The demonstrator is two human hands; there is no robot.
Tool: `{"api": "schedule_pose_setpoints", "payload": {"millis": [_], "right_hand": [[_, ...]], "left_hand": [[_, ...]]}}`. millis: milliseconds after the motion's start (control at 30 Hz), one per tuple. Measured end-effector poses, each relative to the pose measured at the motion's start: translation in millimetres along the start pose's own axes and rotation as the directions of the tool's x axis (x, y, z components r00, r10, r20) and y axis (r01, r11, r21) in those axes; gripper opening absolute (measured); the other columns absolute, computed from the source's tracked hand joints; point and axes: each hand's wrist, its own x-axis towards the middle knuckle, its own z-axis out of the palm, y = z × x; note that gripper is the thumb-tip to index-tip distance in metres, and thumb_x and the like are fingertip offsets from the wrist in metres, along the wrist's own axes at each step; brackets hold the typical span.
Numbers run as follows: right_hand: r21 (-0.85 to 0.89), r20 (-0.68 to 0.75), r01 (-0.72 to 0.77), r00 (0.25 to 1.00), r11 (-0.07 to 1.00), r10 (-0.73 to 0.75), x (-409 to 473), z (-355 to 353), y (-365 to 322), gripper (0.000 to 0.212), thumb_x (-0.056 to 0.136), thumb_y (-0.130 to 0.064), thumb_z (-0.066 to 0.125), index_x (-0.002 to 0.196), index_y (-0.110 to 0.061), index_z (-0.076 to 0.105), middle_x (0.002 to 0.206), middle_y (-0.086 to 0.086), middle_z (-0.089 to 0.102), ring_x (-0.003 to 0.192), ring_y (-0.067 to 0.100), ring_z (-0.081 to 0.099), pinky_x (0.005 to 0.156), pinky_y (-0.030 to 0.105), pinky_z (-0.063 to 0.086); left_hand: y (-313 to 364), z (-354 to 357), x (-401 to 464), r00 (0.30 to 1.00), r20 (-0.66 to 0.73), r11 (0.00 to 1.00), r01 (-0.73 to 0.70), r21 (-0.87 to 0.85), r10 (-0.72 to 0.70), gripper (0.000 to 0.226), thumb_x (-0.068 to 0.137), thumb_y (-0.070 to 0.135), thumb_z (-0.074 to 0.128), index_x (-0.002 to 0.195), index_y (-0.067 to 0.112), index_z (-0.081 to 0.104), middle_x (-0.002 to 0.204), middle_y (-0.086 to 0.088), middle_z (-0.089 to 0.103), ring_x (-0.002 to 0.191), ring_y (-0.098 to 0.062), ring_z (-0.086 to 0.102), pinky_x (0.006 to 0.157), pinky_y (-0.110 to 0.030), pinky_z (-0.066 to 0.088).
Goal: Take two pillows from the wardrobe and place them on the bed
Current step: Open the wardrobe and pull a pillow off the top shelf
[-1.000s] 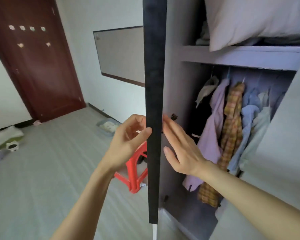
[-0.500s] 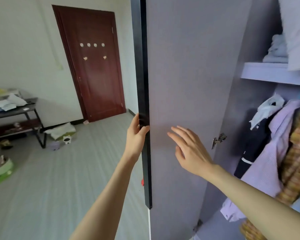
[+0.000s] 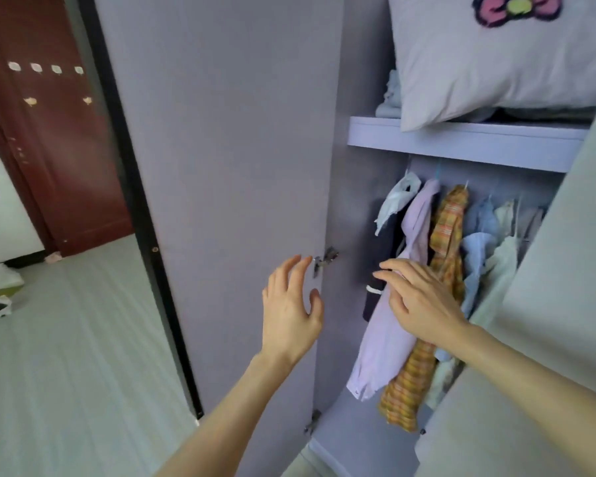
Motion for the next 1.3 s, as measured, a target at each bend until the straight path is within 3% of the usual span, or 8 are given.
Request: {"api": "schedule_pose_setpoints", "payload": {"millis": [200,400,567,700,800,1000,1067,1300], "right_hand": [[-0.647,0.213,0.042,0.969,0.761,0.128,-63,-79,94,0.033,0.073,-0.018,0.040,0.085,-0.009,0.070,0.094,0.011,0.068,0.103,0.028,0.062,0.103,0.051,0.024],[-0.816,0.237,0.058,0.941,0.574,0.241,-81,-146,139,0.045,0.067,-0.024,0.066,0.110,-0.010,0.065,0.129,0.013,0.058,0.123,0.031,0.049,0.101,0.063,0.031],[-0.748,0.075,-0.195,0.925,0.635,0.372,-103,-163,141,0.061,0.061,-0.013,0.073,0.121,-0.010,0.058,0.139,0.014,0.048,0.128,0.035,0.043,0.099,0.063,0.032],[-0.669,0.045,-0.356,0.857,0.653,0.513,-133,-165,133,0.062,0.072,-0.005,0.064,0.132,-0.010,0.047,0.147,0.016,0.035,0.136,0.038,0.028,0.106,0.059,0.025],[-0.613,0.023,-0.446,0.815,0.652,0.579,-151,-170,118,0.062,0.082,-0.005,0.050,0.141,-0.014,0.032,0.153,0.014,0.018,0.141,0.034,0.013,0.113,0.051,0.016],[-0.303,-0.191,-0.664,0.745,0.683,0.640,-171,-147,39,0.059,0.087,0.001,0.046,0.141,-0.013,0.030,0.150,0.016,0.026,0.136,0.031,0.030,0.103,0.036,0.037],[-0.207,-0.276,-0.725,0.687,0.657,0.672,-178,-139,10,0.057,0.089,-0.002,0.043,0.142,-0.015,0.027,0.151,0.014,0.023,0.137,0.027,0.027,0.100,0.029,0.034],[0.103,-0.511,-0.799,0.469,0.592,0.721,-201,-162,-66,0.042,0.095,-0.016,0.033,0.136,-0.012,0.037,0.140,0.006,0.041,0.128,0.011,0.039,0.105,0.040,0.039]], "left_hand": [[67,105,30,0.939,0.296,0.981,-0.142,-0.129,0.175,0.050,0.084,0.009,0.054,0.132,0.010,0.043,0.136,-0.008,0.045,0.123,-0.028,0.041,0.103,-0.041,0.035],[137,199,19,0.746,0.636,0.914,0.093,-0.396,0.199,0.057,0.086,0.012,0.059,0.136,0.006,0.034,0.136,-0.014,0.044,0.127,-0.027,0.041,0.101,-0.023,0.031],[185,228,19,0.648,0.700,0.742,0.303,-0.598,0.299,0.066,0.084,0.000,0.061,0.139,0.014,0.028,0.125,0.005,0.047,0.114,-0.009,0.047,0.076,0.002,0.038],[198,232,28,0.674,0.681,0.641,0.394,-0.658,0.285,0.056,0.083,-0.007,0.059,0.130,0.014,0.035,0.110,0.000,0.053,0.097,-0.010,0.056,0.066,-0.003,0.047],[195,221,25,0.661,0.663,0.611,0.374,-0.698,0.352,0.058,0.083,-0.009,0.057,0.132,0.013,0.034,0.108,0.003,0.053,0.088,-0.001,0.055,0.066,-0.003,0.048],[168,177,-15,0.621,0.527,0.590,0.125,-0.798,0.580,0.060,0.086,-0.004,0.050,0.122,0.043,0.036,0.121,0.001,0.057,0.100,-0.008,0.057,0.086,-0.025,0.050],[158,158,-37,0.561,0.494,0.588,0.016,-0.809,0.664,0.063,0.090,0.008,0.049,0.119,0.060,0.028,0.115,0.016,0.054,0.096,0.004,0.055,0.080,-0.018,0.049],[162,115,-77,0.203,0.359,0.383,-0.091,-0.919,0.911,0.063,0.089,0.012,0.043,0.142,0.035,0.018,0.121,0.006,0.046,0.112,-0.006,0.052,0.094,-0.017,0.042]]}}
